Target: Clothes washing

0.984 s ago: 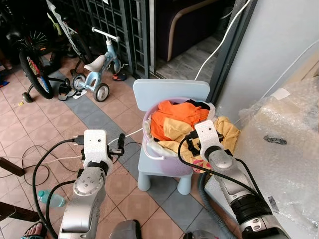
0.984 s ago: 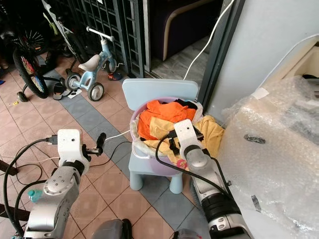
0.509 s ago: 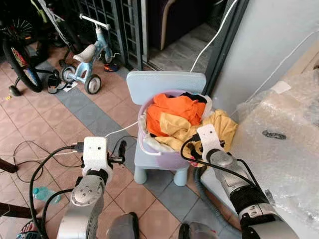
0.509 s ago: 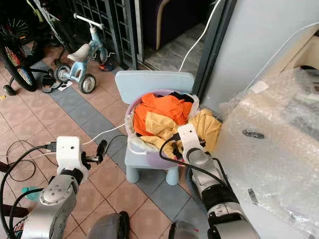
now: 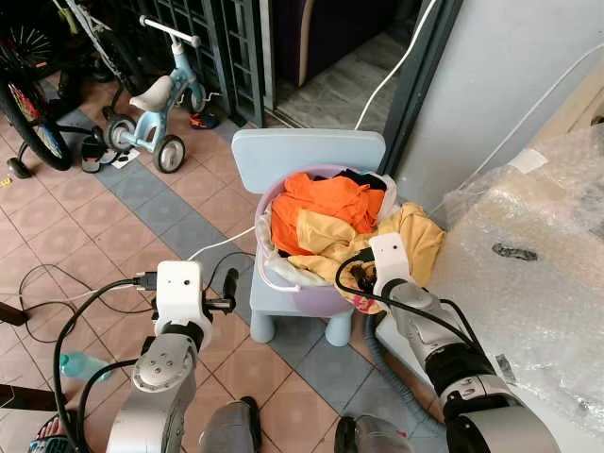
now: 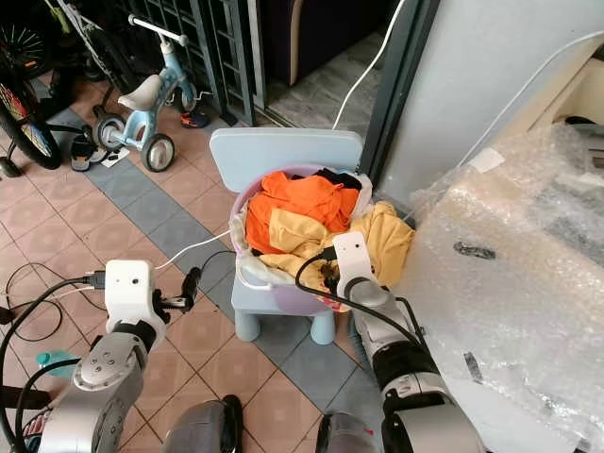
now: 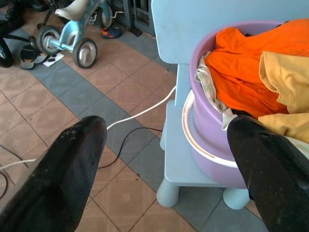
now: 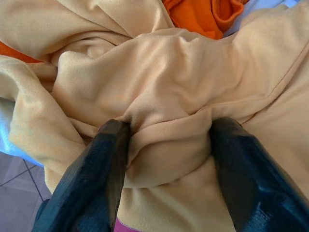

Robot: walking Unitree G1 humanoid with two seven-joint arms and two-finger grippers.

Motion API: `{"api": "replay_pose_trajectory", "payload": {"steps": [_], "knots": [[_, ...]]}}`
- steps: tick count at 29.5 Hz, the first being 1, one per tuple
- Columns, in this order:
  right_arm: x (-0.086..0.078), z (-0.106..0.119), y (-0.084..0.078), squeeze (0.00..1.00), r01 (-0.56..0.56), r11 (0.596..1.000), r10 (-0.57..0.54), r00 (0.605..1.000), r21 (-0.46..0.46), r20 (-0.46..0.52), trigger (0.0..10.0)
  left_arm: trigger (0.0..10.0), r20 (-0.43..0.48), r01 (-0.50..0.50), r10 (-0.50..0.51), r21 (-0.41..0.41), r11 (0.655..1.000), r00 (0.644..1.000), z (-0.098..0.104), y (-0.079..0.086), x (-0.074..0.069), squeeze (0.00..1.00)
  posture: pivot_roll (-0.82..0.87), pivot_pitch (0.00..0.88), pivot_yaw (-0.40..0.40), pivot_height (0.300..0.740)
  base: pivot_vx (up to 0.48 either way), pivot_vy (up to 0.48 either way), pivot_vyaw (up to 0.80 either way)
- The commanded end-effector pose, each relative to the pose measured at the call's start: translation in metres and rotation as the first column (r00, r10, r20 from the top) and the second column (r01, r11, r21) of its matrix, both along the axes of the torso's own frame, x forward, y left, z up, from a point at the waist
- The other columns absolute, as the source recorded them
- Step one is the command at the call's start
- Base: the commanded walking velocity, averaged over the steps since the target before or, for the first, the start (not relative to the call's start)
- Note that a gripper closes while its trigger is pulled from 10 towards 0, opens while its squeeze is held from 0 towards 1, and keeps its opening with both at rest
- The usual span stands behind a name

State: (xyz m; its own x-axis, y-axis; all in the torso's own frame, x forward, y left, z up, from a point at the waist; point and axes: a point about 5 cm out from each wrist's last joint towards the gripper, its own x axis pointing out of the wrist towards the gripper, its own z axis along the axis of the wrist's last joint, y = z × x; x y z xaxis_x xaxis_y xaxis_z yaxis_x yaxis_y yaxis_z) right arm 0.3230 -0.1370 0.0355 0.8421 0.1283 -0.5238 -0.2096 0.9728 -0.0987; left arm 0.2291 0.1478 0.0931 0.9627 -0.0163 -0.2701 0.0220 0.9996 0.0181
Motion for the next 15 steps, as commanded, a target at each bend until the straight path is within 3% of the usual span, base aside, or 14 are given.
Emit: {"api": "replay_pose_trajectory", "payload": {"steps": [1, 8, 15], "knots": [[0.001, 0.0, 0.001, 0.0, 0.003, 1.0, -0.003, 1.0, 0.018, -0.002, 0.0, 10.0, -0.006, -0.014, 0.014, 0.017, 1.0, 1.0, -0.001, 0.004, 0.0, 0.0, 0.07, 0.163, -0.006, 0.74, 0.0, 0.0, 0.0], [0.01, 0.011, 0.004, 0.0, 0.005, 0.999, -0.007, 0.998, 0.032, 0.067, 0.0, 10.0, 0.01, -0.017, 0.017, 0.036, 0.999, 1.0, 0.003, 0.004, 0.005, 0.0, 0.07, 0.164, -0.001, 0.74, 0.0, 0.0, 0.0], [0.01, 0.009, 0.009, 0.0, -0.018, 0.998, 0.015, 0.999, 0.056, 0.052, 0.0, 10.0, 0.024, -0.026, 0.026, 0.02, 0.999, 0.999, 0.003, -0.001, 0.011, 0.0, 0.06, 0.144, -0.018, 0.74, 0.0, 0.0, 0.0]]}}
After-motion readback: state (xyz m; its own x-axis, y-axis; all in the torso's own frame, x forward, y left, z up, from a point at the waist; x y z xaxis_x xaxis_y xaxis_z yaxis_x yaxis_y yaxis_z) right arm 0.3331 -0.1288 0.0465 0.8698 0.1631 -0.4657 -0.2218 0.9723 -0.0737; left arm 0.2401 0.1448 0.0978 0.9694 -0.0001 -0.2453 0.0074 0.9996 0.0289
